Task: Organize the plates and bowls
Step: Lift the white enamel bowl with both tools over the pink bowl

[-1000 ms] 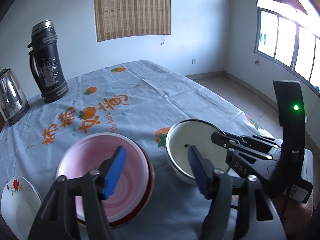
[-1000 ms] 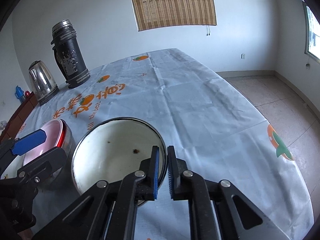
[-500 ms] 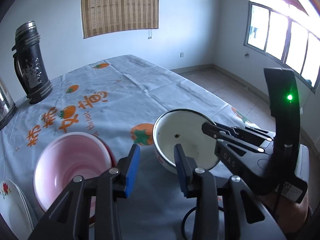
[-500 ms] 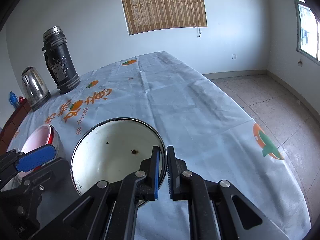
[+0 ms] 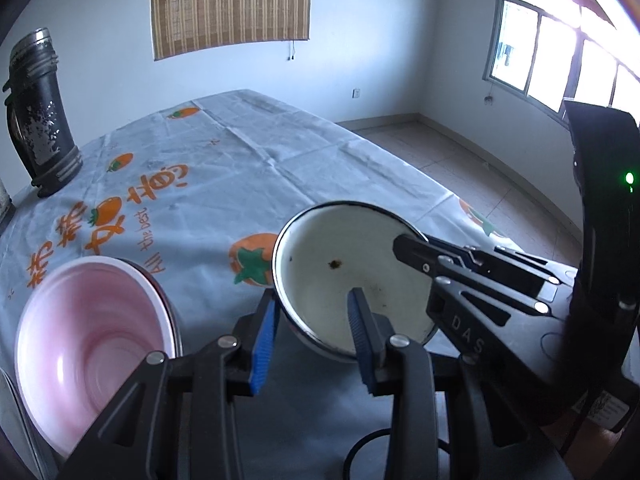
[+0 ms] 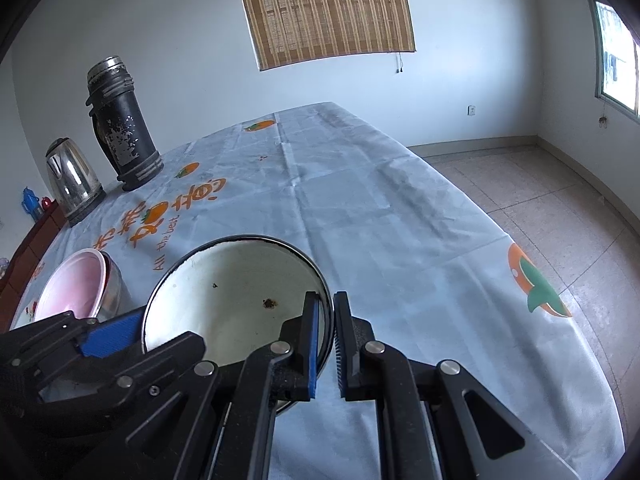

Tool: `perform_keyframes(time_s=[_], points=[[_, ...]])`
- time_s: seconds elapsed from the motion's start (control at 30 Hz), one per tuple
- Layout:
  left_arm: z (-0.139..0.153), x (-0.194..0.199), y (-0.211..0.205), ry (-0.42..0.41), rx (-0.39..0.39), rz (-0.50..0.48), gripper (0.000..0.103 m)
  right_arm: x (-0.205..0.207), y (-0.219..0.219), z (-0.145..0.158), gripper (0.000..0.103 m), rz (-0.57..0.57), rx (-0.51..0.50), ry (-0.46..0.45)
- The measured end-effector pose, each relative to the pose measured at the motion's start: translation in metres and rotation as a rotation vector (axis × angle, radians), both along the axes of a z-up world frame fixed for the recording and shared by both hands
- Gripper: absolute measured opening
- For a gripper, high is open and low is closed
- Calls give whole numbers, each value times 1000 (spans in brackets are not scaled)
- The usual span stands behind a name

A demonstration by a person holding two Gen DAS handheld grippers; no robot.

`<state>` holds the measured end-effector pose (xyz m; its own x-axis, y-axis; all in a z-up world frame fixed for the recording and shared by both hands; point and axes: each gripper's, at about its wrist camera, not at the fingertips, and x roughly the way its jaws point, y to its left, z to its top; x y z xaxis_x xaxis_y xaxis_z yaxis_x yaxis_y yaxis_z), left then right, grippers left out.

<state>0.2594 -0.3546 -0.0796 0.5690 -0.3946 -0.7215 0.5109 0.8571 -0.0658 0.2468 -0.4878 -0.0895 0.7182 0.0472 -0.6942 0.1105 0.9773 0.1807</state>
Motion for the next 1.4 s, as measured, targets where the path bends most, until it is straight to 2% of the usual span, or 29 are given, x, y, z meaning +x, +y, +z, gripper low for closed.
perform_keyframes(time_s=[0.27,0.37,0.63,0.87,1.2,1.4], points=[[2,3,4,6,-21,13,34,0,-1,-1,8,-2,-4,8],[0,2,2,-1,-6,14,27,0,0,0,8,5,-2,1],[17,-8,9,-35,-18,26,27,-4,-1,7,8,15,61,-26],[27,-16,27,-24,-54,37,27,-14,13,24,8,34,44,-55],[56,-37,69,-83,-115,66,27,-34,52,70,8,84,-42,-131],[63,-36,101,-91,-156,96,27,-35,80,88,8,125,-75,-150]])
